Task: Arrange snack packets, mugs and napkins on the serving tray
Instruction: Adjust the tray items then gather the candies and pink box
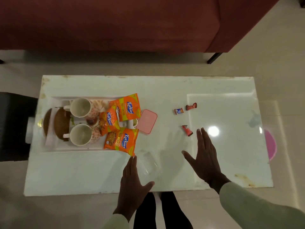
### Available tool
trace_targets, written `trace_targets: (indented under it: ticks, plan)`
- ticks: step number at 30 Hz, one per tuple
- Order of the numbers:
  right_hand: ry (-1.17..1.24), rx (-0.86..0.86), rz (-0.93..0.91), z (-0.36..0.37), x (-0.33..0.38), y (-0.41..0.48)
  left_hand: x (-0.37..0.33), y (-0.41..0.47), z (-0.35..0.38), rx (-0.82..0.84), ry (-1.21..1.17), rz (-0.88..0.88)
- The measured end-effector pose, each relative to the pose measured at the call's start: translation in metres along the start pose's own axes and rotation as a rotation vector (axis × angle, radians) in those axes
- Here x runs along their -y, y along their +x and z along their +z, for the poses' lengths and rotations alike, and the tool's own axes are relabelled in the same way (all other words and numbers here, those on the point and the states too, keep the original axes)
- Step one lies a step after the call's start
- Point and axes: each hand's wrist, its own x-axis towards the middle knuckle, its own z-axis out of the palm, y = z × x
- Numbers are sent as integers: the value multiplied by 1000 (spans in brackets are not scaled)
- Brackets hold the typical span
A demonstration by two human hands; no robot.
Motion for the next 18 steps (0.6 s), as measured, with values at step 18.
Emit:
trace_targets:
  ticks: [18]
  plan:
    - [-56, -155, -109, 75, -16, 172, -28, 67, 61, -99, -95, 270]
